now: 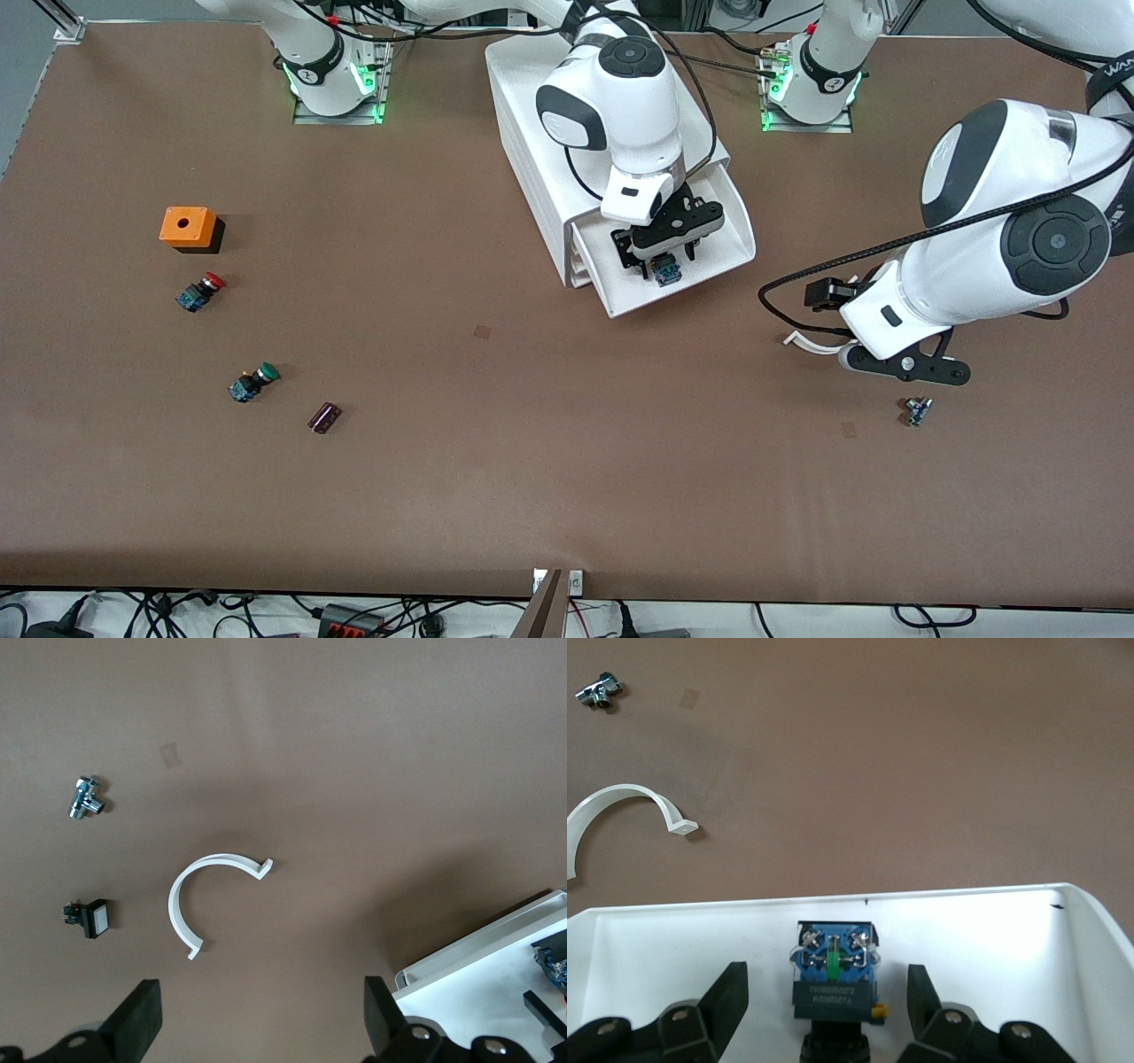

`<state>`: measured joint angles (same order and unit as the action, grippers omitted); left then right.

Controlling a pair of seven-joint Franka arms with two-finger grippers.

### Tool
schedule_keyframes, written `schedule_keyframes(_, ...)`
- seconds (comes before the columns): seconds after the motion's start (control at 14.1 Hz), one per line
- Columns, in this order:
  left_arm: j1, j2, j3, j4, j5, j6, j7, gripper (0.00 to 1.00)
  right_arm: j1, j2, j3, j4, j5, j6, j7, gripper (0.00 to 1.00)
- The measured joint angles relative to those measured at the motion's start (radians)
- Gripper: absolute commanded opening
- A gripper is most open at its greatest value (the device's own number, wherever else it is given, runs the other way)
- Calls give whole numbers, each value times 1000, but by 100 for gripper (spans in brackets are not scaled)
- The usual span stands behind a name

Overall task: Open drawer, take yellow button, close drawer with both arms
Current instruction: 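Lower the right gripper and grasp the orange-based blue button, then lift the button out with the right gripper while the left gripper releases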

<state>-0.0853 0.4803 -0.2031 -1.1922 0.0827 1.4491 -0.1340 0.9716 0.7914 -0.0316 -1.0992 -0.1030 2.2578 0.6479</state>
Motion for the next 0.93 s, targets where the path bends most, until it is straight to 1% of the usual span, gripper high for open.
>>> schedule_keyframes(0.14, 1, 5, 0, 0, -4, 0, -1, 100, 2, 0, 0, 0, 0, 0, 1, 51)
schedule_keyframes(0.28, 2, 9, 0, 0, -4, 0, -1, 100, 2, 0, 0, 0, 0, 0, 1, 33)
schedule_keyframes(0.5, 2, 11, 0, 0, -4, 0, -1, 100, 2, 0, 0, 1, 0, 0, 1, 11)
schedule_keyframes(0.57, 2, 11, 0, 0, -4, 0, -1, 100, 2, 0, 0, 3, 0, 0, 1, 6)
schedule_keyframes(0.71, 2, 11, 0, 0, -4, 0, -2, 100, 2, 0, -5, 12, 0, -9, 1, 3)
schedule_keyframes(0.78, 2, 11, 0, 0, -4, 0, -2, 100, 1, 0, -7, 28, 0, -25, 2, 0)
schedule_keyframes(0.93, 2, 11, 0, 2, -5, 0, -10, 100, -3, -4, -12, 105, 0, -106, 2, 0)
